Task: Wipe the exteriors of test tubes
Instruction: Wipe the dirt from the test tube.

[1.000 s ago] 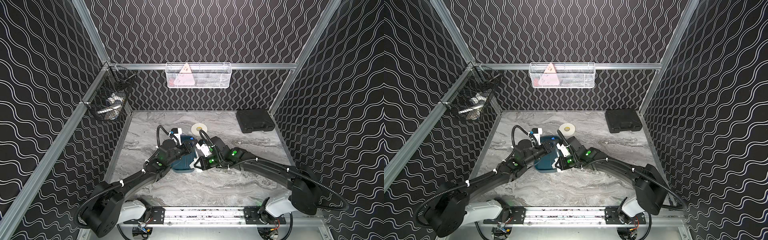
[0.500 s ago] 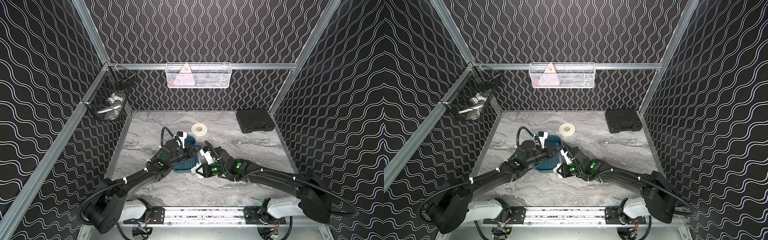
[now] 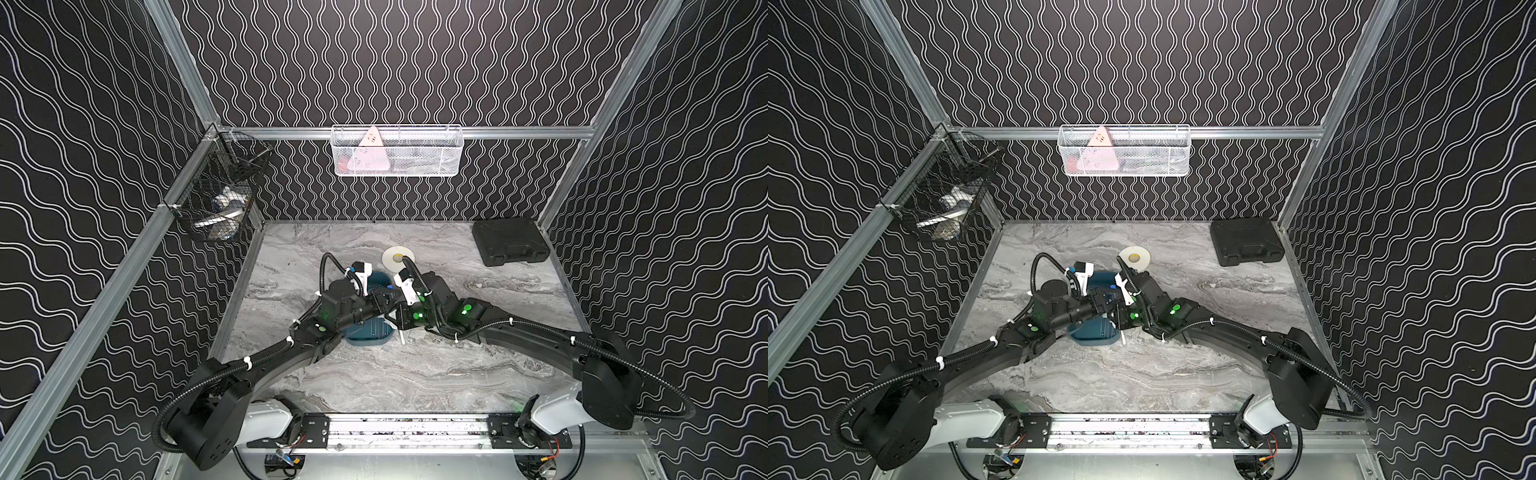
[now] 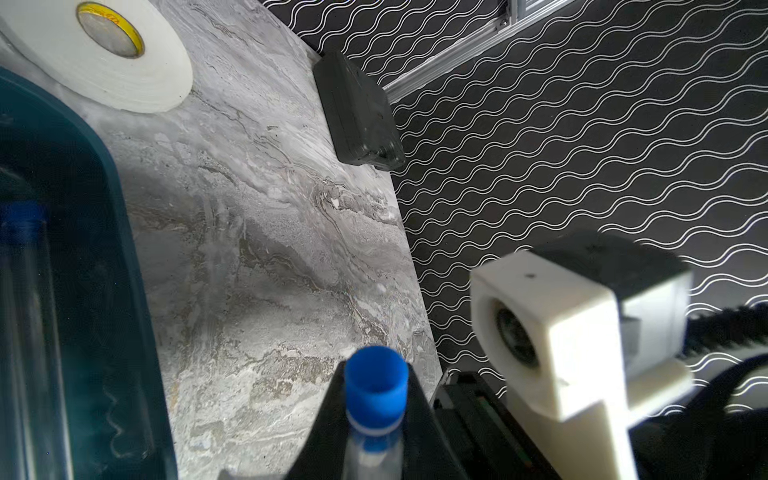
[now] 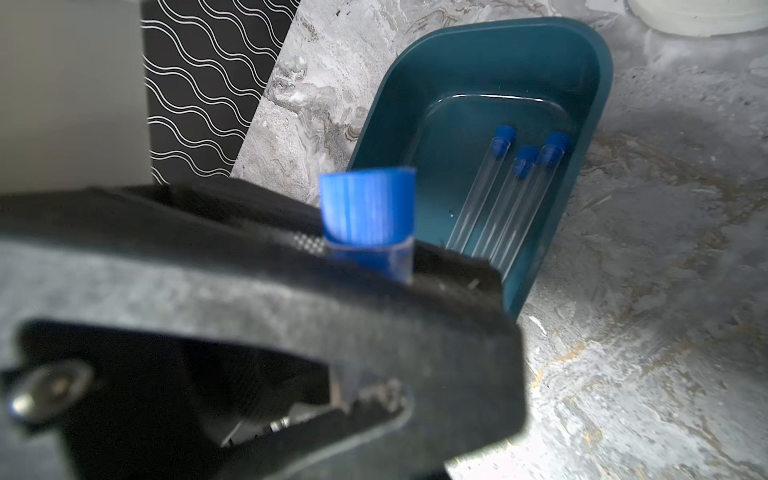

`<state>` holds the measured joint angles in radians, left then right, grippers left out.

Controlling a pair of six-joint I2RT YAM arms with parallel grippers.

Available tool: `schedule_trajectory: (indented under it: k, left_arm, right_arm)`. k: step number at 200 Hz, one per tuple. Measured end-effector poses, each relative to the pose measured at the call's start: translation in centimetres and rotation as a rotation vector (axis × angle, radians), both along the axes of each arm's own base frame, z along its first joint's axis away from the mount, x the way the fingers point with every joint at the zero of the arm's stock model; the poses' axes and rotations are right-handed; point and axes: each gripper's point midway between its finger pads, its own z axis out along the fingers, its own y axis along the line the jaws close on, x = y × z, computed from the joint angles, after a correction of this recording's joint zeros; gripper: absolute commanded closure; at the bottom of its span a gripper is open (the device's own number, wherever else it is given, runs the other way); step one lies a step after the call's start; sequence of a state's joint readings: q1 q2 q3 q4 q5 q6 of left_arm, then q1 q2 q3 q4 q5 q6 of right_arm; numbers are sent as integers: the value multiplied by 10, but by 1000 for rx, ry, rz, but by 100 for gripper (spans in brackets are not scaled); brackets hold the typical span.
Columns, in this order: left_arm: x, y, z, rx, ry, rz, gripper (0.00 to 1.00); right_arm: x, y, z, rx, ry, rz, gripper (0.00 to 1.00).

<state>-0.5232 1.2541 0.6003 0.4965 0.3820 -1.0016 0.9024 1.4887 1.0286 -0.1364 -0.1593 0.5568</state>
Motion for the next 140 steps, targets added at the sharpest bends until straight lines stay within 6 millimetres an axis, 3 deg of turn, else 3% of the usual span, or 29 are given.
schedule_trajectory:
  k: [22,53,89,112,140]
  left_arm:
    - [-5,-1,-5,8,24,-33,84]
    - [2,9,-9,14,48,-18,84]
    - [25,23,5,19,13,32,83]
    - [38,32,14,38,-10,40,82]
    - [49,45,12,129,-22,49,80]
  right_arm:
    - [-15,-4,-8,13,-4,8,84]
    - [-58,-10,-34,-2,42,49,84]
    - [-101,-28,-72,-66,140,61,84]
    - [-108,-42,-78,-82,163,22,84]
    - [-99,-61,-57,-53,119,-50,84]
